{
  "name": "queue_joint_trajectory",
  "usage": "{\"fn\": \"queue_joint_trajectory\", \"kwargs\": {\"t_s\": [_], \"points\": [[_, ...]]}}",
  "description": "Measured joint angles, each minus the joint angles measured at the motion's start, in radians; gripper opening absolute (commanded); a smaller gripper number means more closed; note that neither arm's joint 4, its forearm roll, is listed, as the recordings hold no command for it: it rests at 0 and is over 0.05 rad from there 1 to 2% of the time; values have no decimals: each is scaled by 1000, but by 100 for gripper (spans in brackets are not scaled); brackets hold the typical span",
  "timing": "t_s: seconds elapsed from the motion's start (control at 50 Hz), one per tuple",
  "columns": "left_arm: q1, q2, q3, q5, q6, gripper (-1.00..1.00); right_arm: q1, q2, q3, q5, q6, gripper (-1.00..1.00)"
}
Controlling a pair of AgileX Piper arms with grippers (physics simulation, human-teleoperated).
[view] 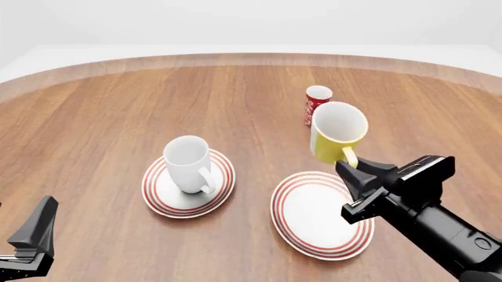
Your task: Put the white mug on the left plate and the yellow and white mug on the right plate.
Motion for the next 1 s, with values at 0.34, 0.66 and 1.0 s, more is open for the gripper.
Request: {"fn": "queue_joint_trajectory", "kwargs": {"t_s": [0.34,0.66,1.0], "points": [[0,0,0,0,0,100,-30,-175,97,106,4,-100],[0,0,0,0,0,100,-41,-309,162,198,16,-100],[0,0,0,0,0,100,-37,-359,215,230,36,-100]]}}
